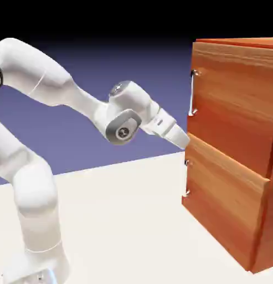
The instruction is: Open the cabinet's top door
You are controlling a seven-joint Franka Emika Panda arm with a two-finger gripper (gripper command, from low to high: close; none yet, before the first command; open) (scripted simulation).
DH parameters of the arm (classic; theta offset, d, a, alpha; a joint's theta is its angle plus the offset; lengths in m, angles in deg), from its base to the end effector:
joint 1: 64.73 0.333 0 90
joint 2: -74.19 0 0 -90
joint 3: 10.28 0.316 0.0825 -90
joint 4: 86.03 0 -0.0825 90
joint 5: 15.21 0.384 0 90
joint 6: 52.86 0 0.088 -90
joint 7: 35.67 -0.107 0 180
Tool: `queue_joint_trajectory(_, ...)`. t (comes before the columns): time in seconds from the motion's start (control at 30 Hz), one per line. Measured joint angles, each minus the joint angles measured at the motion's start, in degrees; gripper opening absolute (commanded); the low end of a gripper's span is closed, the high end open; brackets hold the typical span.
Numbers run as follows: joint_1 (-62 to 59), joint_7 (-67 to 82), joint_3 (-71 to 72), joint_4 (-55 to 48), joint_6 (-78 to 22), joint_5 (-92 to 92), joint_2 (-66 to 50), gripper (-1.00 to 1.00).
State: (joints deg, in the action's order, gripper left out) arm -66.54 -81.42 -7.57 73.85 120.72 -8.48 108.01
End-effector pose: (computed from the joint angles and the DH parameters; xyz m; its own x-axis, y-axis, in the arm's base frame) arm 0.3898 -0.0021 0.4743 0.4253 -0.7774 0.4634 -0.5245 -0.6289 -0.5739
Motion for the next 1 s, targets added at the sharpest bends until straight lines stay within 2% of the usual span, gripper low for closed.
queue_joint_trajectory(1.0,-27.8,-36.6,30.1,-12.5,-4.8,74.8,13.0,0.00)
